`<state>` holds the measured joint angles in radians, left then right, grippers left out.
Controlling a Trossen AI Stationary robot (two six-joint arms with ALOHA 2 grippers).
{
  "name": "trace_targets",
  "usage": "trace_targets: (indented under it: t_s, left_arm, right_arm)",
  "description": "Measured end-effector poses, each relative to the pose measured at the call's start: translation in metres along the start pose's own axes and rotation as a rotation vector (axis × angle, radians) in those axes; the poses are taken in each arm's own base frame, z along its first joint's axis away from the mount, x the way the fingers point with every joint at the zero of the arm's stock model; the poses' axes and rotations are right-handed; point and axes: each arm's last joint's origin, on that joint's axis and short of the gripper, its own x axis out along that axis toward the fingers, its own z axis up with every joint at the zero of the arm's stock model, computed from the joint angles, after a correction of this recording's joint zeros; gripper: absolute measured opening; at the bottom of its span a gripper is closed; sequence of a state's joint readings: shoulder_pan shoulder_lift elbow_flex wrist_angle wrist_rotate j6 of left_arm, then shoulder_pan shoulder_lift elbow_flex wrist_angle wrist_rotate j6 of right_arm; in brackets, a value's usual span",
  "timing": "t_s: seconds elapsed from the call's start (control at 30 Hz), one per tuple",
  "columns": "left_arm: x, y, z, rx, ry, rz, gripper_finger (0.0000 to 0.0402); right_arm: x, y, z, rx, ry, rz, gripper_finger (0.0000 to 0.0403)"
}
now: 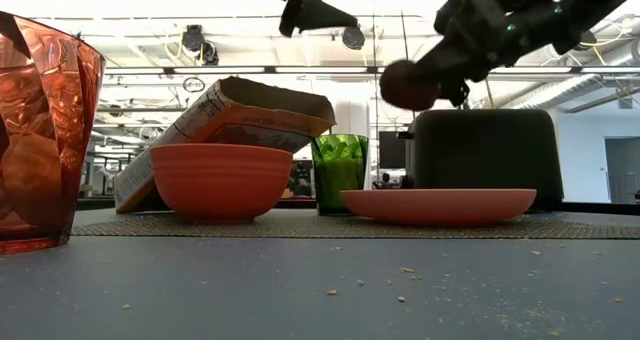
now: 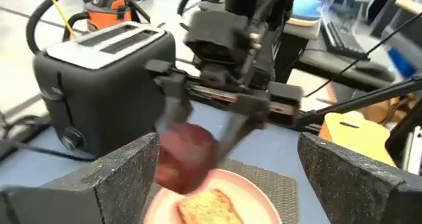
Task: Arrange a breakfast setting
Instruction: Put the apple on the placemat above the pink plate
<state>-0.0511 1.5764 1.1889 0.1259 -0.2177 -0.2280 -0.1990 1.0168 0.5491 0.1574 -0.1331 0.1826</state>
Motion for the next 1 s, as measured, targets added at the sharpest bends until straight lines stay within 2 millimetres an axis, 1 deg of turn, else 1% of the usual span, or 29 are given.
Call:
trace_targets:
  t_s: [0.17, 0.27, 0.33, 0.43, 0.6, 0.73, 0.87, 1.0]
  left_arm:
    - [-0.004, 0.007, 0.028, 0.086, 0.064, 0.044, 0.0365]
    - [-0.006, 0.009, 0.040, 0.112, 0.053, 0.039, 0.0365]
    - [-0.006, 0.008, 0.043, 0.123, 0.048, 0.015, 0.0365]
    - [-0.006, 0.006, 0.042, 0.132, 0.056, -0.019, 0.0365]
    - [-0.001, 0.003, 0.038, 0.162, 0.064, -0.029, 0.0365]
    - [0.015, 0.001, 0.029, 0.165, 0.050, -0.056, 0.0365]
    - [0.032, 0.000, 0.020, 0.166, 0.025, -0.077, 0.0365]
    - [0.042, -0.001, 0.014, 0.153, 0.000, -0.084, 0.0365]
  right_arm:
    - [-0.009, 0.005, 0.007, -0.075, -0.052, 0.108, 0.0244]
    - [-0.013, 0.008, 0.011, -0.115, -0.164, 0.181, 0.0244]
    - [-0.015, 0.010, 0.011, -0.141, -0.253, 0.241, 0.0244]
    - [-0.018, 0.010, 0.004, -0.169, -0.352, 0.291, 0.0244]
    - [-0.023, 0.008, -0.012, -0.131, -0.465, 0.320, 0.0244]
    - [-0.025, 0.006, -0.020, -0.116, -0.512, 0.337, 0.0244]
    - [-0.025, 0.006, -0.024, -0.112, -0.506, 0.336, 0.0244]
    - [-0.024, 0.005, -0.027, -0.108, -0.491, 0.333, 0.0244]
